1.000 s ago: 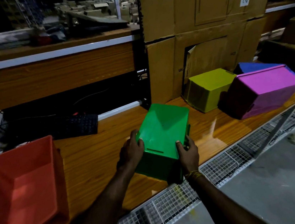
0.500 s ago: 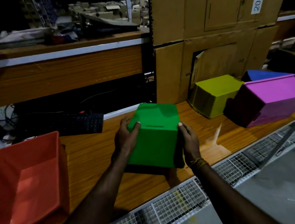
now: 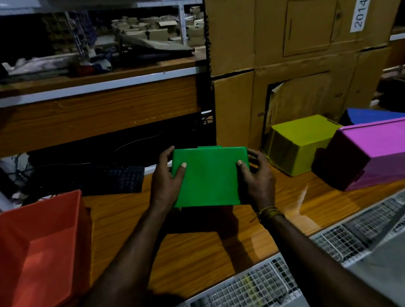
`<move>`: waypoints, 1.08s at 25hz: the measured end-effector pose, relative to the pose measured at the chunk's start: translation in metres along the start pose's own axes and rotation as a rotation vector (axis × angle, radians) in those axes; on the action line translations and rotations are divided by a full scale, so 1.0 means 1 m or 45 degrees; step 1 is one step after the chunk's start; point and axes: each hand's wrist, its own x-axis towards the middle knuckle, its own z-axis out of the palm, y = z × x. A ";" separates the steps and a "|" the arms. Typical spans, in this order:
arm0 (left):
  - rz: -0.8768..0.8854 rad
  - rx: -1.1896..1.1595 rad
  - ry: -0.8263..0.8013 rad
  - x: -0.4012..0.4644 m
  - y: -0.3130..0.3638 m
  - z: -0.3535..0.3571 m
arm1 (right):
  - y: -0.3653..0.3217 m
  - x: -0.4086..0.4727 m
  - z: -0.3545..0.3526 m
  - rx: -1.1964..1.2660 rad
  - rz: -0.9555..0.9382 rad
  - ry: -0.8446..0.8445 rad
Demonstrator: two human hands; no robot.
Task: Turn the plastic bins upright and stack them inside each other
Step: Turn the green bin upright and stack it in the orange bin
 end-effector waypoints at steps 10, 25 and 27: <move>0.064 0.001 0.433 0.013 0.018 -0.009 | -0.026 0.028 -0.011 0.405 -0.093 -0.607; 0.124 -0.246 0.705 0.013 0.034 0.007 | -0.029 0.041 0.001 0.310 -0.148 -0.204; 0.126 -0.192 0.600 -0.005 0.009 0.018 | -0.020 0.038 0.001 0.323 -0.090 -0.060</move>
